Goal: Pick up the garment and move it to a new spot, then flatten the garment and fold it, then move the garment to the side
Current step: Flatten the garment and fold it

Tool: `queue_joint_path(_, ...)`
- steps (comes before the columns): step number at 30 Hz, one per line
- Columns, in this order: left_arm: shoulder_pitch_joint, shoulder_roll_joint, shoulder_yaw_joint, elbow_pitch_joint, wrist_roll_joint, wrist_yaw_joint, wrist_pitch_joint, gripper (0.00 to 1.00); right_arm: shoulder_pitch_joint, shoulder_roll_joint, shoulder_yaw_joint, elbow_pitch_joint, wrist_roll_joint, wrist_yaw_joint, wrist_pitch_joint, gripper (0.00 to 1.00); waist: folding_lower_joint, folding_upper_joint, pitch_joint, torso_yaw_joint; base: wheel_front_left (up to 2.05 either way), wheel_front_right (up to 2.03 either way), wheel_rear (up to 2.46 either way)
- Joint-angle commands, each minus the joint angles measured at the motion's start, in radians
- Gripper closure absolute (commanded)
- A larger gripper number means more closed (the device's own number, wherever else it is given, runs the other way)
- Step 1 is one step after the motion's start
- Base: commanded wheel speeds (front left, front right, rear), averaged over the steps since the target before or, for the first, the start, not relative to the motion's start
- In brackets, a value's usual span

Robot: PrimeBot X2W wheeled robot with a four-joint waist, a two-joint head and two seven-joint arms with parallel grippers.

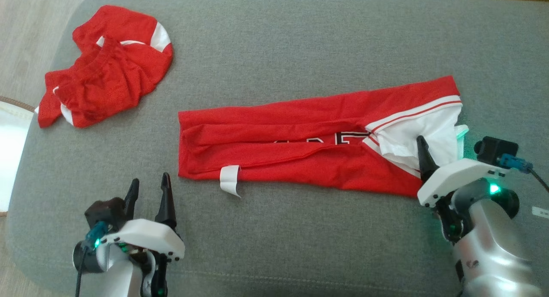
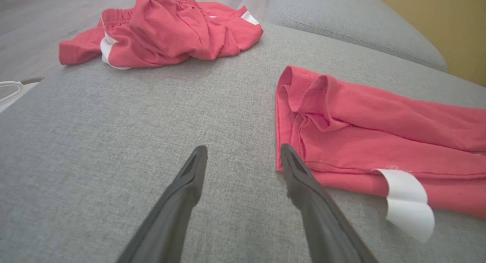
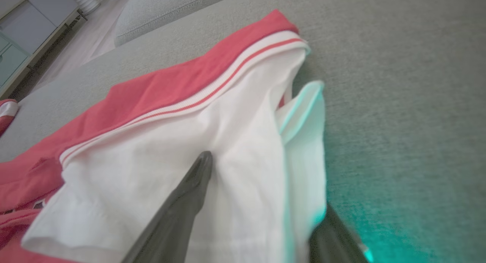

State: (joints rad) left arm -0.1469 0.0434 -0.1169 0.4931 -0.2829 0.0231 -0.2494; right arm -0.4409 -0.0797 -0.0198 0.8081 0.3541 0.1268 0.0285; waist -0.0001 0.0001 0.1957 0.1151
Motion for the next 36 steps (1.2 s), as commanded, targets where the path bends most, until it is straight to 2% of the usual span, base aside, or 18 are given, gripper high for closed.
queue_joint_path(1, -0.016, 0.007, 0.029, -0.028, 0.000, -0.001, -0.012, 0.00, 0.003, 0.029, 0.054, 0.007, 0.009, 0.004, 0.021, 0.47, 0.0001, -0.0001, -0.001, 0.002, 0.00, 0.00, 0.00)
queue_joint_path(2, -0.017, 0.007, 0.026, -0.028, -0.003, 0.000, -0.012, 0.00, 0.002, 0.029, 0.062, 0.008, 0.013, 0.004, 0.018, 0.82, 0.0001, -0.0001, -0.001, 0.003, 0.00, 0.00, 0.00)
queue_joint_path(3, -0.017, 0.007, 0.023, -0.028, -0.004, 0.001, -0.012, 0.00, 0.001, 0.029, 0.071, 0.011, 0.017, 0.004, 0.016, 1.00, 0.0001, -0.0001, -0.001, 0.004, 0.00, 0.00, 0.00)
queue_joint_path(11, -0.016, 0.007, -0.003, -0.031, -0.011, 0.006, -0.012, 0.00, -0.024, 0.026, 0.036, 0.018, 0.019, 0.004, -0.078, 1.00, 0.0001, -0.0001, -0.007, -0.041, 0.00, 0.00, 0.00)
queue_joint_path(16, -0.027, 0.007, -0.012, -0.032, -0.009, 0.005, -0.012, 0.00, -0.046, 0.003, -0.019, 0.008, 0.018, 0.004, -0.119, 1.00, 0.0001, -0.0001, -0.004, -0.101, 0.00, 0.00, 0.00)
queue_joint_path(23, -0.049, 0.007, -0.028, -0.028, -0.008, 0.004, -0.012, 0.00, -0.073, -0.033, -0.066, -0.028, 0.012, 0.004, -0.125, 1.00, 0.0001, -0.0001, 0.003, -0.202, 0.00, 0.00, 0.00)
queue_joint_path(30, -0.056, 0.007, -0.027, -0.030, -0.009, 0.003, -0.012, 0.00, -0.077, -0.022, -0.042, -0.087, -0.004, 0.004, -0.109, 1.00, 0.0001, -0.0001, 0.005, -0.303, 0.00, 0.00, 0.00)
queue_joint_path(36, -0.065, 0.007, -0.038, -0.024, -0.012, 0.002, -0.012, 0.00, -0.069, 0.002, 0.023, -0.152, 0.011, 0.004, -0.096, 1.00, 0.0001, -0.0001, 0.005, -0.325, 0.00, 0.00, 0.00)
